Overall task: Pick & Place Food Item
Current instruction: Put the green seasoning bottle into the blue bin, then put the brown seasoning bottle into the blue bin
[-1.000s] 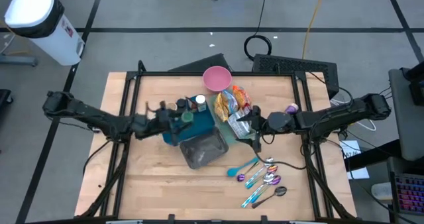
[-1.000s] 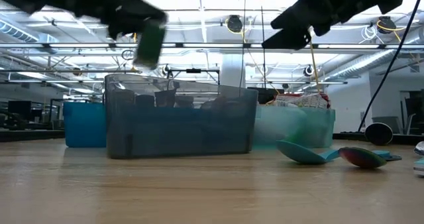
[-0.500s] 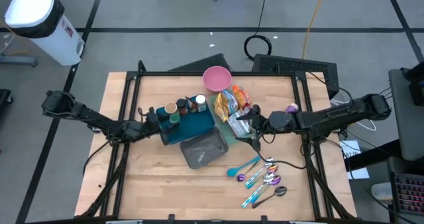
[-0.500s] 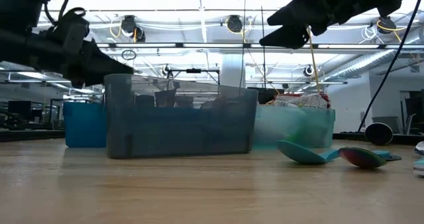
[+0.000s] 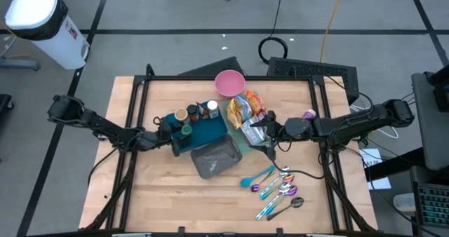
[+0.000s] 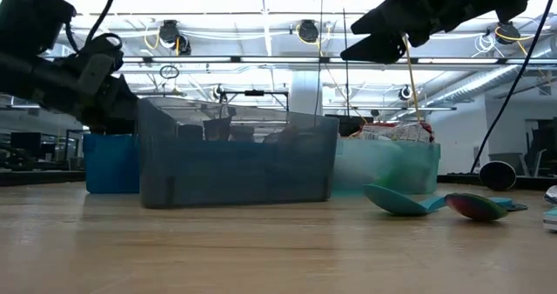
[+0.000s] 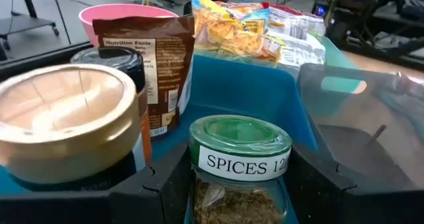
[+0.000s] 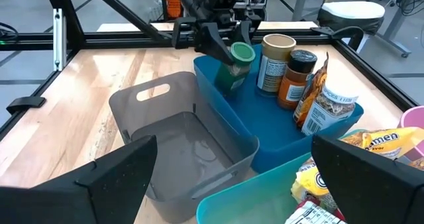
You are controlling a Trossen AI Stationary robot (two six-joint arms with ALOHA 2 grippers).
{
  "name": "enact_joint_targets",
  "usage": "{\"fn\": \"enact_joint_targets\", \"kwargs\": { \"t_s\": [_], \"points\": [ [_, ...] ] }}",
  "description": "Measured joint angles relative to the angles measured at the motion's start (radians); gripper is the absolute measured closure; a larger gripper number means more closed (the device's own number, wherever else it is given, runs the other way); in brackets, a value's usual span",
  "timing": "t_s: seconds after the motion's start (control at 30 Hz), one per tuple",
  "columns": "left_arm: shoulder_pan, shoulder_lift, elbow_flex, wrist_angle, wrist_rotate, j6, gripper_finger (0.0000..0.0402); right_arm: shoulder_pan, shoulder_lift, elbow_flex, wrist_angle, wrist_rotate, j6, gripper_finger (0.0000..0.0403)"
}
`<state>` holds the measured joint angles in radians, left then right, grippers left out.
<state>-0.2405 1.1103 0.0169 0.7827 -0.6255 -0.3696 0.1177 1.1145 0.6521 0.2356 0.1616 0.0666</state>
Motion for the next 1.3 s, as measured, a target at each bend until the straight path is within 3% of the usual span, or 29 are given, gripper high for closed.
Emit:
{"fn": "enact_joint_targets", "kwargs": {
  "t_s": [0.27,0.33,0.47,0.53,0.93,1.2,1.3],
  "points": [
    [0.000,0.056,0.002,0.006,-0.008,-0.064,0.0197,0.000,0.000,0.000,0.000,0.001,0.000,0.0009],
    [0.000,0.056,0.002,0.004,-0.007,-0.079,0.0158,0.000,0.000,0.000,-0.001,0.001,0.000,0.0009],
    [0.000,0.054,0.000,-0.008,0.012,-0.086,0.0040,0.000,0.000,0.000,0.000,0.001,0.000,0.0009],
    [0.000,0.054,-0.001,-0.006,0.026,-0.090,0.0017,0.000,0.000,0.000,0.000,0.001,0.000,0.0009],
    [-0.003,0.054,-0.001,0.042,0.076,-0.112,0.0112,0.000,0.000,0.000,-0.001,-0.001,-0.003,0.0009],
    [-0.002,0.047,0.058,0.063,0.093,-0.147,0.0125,0.000,-0.007,0.001,-0.029,0.011,-0.003,0.0009],
    [-0.002,0.047,0.119,0.058,0.141,-0.068,0.0120,0.000,-0.054,0.003,-0.105,0.117,0.021,0.0009]
  ]
}}
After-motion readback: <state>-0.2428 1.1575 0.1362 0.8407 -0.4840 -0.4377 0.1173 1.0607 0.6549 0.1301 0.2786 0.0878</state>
